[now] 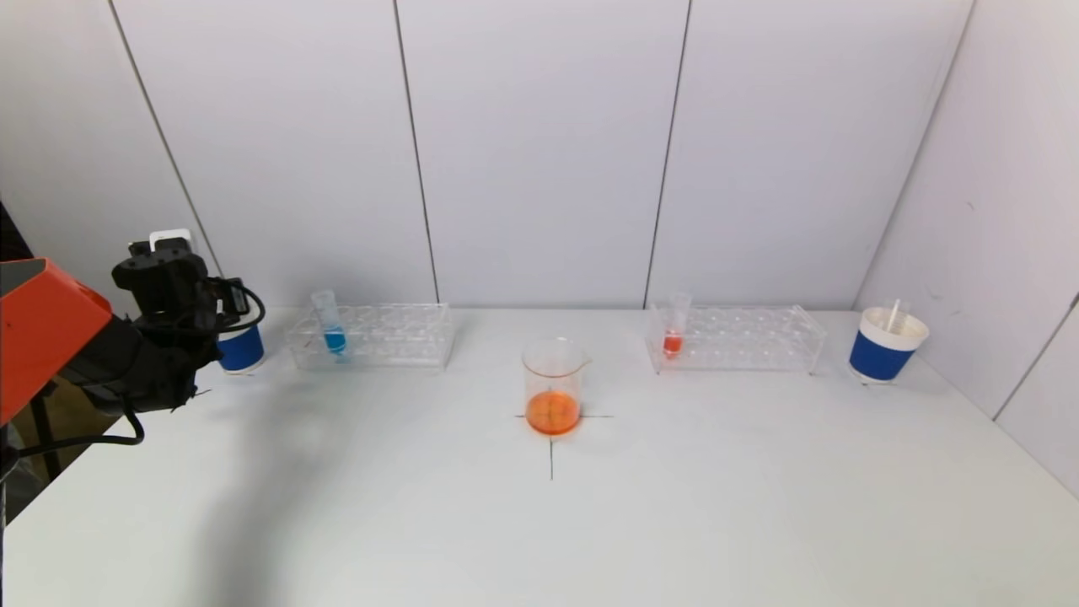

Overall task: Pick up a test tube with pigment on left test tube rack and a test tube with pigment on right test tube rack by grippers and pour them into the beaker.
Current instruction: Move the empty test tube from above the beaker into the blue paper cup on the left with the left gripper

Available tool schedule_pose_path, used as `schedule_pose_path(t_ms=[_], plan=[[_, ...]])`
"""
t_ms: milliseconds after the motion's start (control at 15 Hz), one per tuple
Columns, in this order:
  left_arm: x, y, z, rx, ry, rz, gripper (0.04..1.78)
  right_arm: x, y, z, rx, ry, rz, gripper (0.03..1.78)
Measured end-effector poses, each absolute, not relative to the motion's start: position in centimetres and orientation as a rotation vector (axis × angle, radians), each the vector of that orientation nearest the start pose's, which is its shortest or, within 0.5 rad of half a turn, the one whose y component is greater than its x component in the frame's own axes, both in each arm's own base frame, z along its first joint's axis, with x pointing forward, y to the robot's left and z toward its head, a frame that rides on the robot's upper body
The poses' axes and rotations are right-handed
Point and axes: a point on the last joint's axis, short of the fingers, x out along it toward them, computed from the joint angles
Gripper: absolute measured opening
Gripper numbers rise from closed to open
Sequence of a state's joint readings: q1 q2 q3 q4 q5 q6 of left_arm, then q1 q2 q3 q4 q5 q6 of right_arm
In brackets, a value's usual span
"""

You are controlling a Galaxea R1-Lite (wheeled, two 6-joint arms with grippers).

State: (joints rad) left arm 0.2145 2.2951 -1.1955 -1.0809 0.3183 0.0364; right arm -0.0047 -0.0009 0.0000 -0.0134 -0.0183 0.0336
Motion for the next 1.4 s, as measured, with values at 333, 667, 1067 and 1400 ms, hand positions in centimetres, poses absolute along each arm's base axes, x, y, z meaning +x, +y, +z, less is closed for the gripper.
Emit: schedule_pose_path(t_ms=[333, 667, 1067, 1400], plan=[[43.50, 10.20, 10.14, 0.038, 0.029, 0.533, 0.46, -2.29, -0.03, 7.68, 0.033, -0.015, -0.022, 1.77], [43.50, 10.20, 10.14, 0.038, 0.029, 0.532, 0.46, -2.29, -0.03, 7.69, 0.034, -0.015, -0.023, 1.77], [43.50, 10.20, 10.15, 0.038, 0.028, 0.532, 0.46, -2.29, -0.03, 7.68, 0.033, -0.015, -0.023, 1.77], [43.50, 10.20, 10.13, 0.038, 0.030, 0.533, 0.46, -2.29, -0.03, 7.69, 0.033, -0.015, -0.023, 1.77]])
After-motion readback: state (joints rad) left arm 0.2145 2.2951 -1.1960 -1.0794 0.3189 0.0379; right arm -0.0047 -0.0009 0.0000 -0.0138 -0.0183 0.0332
